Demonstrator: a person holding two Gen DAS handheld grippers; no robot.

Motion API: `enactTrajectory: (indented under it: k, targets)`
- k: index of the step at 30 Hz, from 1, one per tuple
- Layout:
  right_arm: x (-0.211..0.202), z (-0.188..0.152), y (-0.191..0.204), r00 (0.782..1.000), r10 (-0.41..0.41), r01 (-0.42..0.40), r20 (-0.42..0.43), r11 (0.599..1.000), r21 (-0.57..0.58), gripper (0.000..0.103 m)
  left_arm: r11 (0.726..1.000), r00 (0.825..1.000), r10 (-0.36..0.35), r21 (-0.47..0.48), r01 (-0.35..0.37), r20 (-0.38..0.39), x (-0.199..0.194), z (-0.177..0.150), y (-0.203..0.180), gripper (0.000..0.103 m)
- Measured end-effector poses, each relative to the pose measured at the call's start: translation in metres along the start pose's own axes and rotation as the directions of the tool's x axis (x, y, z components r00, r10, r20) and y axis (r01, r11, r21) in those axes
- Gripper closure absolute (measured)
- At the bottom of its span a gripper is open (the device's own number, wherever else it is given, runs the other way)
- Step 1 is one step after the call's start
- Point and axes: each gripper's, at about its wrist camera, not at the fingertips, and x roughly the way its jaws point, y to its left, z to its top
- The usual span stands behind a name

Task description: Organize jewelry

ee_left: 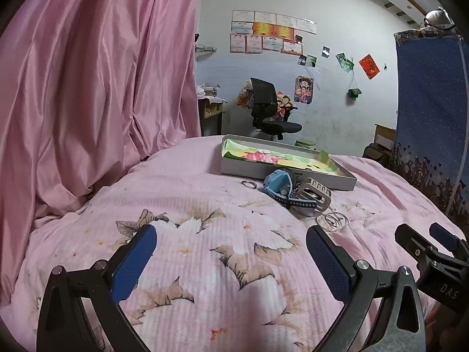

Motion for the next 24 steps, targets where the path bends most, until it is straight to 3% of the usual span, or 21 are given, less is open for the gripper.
enactTrajectory:
  k: [24]
  targets:
    - [0.0008, -0.0017, 0.0004, 1.0, 0.002, -0.002, 0.014, 1.0, -0.002, 0.001, 1.0, 1.0, 0.007, -0.012, -0.007, -0.003, 0.0024, -0.0002, 0.0032, 0.0]
